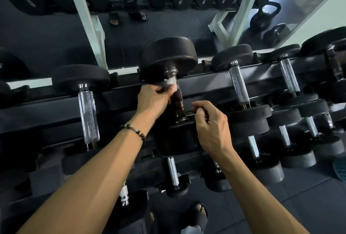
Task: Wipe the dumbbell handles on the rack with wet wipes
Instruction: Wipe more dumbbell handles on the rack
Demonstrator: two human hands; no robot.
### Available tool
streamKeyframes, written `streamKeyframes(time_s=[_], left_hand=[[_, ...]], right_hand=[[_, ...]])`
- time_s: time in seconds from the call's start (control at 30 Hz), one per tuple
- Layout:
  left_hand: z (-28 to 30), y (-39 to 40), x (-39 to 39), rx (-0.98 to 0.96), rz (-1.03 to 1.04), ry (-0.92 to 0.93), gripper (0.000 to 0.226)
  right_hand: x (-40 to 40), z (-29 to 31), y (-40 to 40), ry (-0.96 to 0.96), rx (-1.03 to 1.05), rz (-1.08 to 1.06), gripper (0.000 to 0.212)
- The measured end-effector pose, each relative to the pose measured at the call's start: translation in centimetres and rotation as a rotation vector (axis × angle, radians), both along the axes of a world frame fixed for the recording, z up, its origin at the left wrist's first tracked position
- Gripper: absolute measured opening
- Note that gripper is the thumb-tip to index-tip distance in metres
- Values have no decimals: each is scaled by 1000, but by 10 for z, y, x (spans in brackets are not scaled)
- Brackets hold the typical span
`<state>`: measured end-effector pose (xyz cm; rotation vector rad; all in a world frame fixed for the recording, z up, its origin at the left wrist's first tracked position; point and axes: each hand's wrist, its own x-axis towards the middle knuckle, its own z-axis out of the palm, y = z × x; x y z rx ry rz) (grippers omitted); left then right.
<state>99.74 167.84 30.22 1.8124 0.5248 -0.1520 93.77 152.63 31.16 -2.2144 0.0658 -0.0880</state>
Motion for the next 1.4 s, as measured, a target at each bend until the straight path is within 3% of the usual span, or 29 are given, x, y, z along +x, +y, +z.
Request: streamKeyframes(time_s=[0.13,0.3,0.47,0.53,0.7,0.77,0.9,0.97,1.03,1.13,1.33,1.4], left_hand=[[3,2,-16,35,-91,26,25],[7,-8,25,-131,149,19,30],[-2,1,-14,60,-122,90,26],[-5,0,-17,53,-162,78,27],[2,-6,27,18,87,-47,34],[3,-5,21,32,33,-11,31],[1,-4,-25,121,-260,184,28],[3,-7,-29,101,-204,156,28],[5,-9,-10,59,6,56,27],[9,-12,21,-5,235,-71,26],[-1,-3,-7,34,-79,102,33],[0,-1,-2,-44,-35,42,26]], right_hand=[[0,-1,0,2,-3,-13,31],[0,-3,-2,-17,-1,0,27],[0,-5,-2,-28,25,-19,26],[-1,-5,-2,-34,24,-19,26],[-3,-5,-3,-49,15,-15,23],[-4,-5,-3,-29,4,-11,20],[-7,-5,-2,-6,-46,-1,28],[-10,-5,-2,23,-76,15,26],[-12,-6,-4,54,-93,25,26],[-17,-8,-3,37,-82,10,45],[-31,-16,-3,-2,-82,-17,61],[-31,-16,-4,-5,-73,-16,61]])
